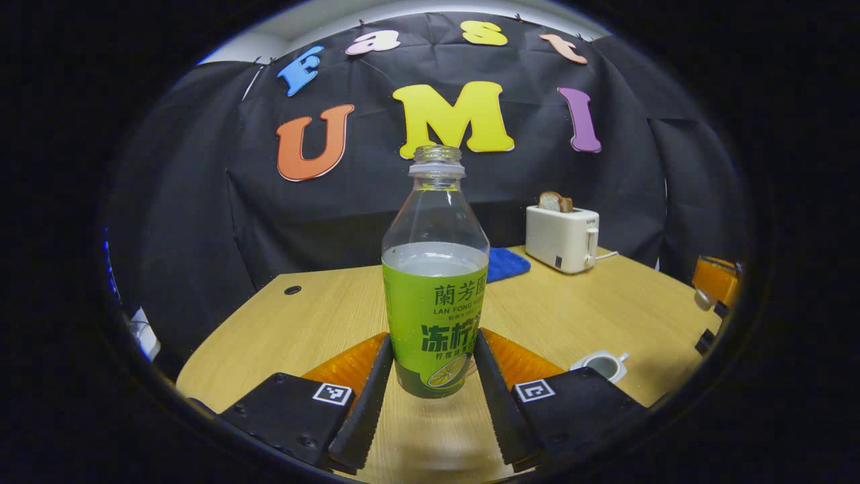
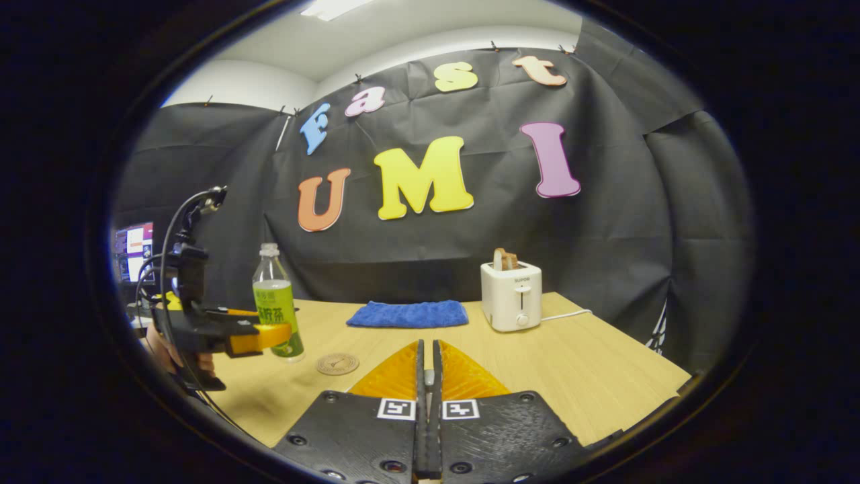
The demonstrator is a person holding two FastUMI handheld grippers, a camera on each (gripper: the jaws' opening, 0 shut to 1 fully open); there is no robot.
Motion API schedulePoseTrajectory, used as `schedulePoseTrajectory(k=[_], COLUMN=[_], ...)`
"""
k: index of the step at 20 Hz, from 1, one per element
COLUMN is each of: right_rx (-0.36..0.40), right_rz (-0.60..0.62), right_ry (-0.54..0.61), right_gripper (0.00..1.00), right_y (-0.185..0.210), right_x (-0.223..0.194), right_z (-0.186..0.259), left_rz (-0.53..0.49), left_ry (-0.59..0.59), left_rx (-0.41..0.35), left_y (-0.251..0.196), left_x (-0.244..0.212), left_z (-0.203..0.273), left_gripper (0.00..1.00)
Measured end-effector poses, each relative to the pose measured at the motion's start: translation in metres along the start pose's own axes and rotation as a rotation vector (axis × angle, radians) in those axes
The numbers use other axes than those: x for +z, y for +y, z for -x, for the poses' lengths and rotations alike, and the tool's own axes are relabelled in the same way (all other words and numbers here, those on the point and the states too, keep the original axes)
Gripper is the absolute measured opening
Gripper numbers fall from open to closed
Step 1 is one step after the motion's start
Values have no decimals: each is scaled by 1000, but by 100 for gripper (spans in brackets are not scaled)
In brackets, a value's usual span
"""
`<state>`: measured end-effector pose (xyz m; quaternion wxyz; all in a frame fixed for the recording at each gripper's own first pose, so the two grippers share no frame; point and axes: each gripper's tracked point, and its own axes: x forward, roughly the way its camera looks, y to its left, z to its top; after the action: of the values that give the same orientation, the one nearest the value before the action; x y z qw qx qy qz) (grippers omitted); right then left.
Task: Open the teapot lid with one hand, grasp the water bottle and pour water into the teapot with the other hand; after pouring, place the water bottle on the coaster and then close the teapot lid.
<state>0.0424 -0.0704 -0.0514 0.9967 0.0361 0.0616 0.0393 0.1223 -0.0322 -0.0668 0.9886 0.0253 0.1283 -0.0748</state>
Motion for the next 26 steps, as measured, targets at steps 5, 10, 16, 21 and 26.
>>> schedulePoseTrajectory(k=[5,10,16,21,26], right_rx=[-5,-14,-22,-16,-4], right_rz=[8,0,0,3,22], right_ry=[37,74,93,95,90], right_gripper=[0,0,0,0,0], right_y=[-2,-10,-14,-11,0], right_x=[-17,-32,-41,-43,-40], right_z=[-12,-24,-31,-31,-31], left_rz=[77,109,116,106,96], left_ry=[7,-9,28,36,67], left_rx=[-24,-34,-31,-34,-8], left_y=[-8,-12,-13,-13,-8], left_x=[-14,-18,-32,-35,-40], left_z=[-42,-67,-80,-80,-74], left_gripper=[74,74,74,77,100])
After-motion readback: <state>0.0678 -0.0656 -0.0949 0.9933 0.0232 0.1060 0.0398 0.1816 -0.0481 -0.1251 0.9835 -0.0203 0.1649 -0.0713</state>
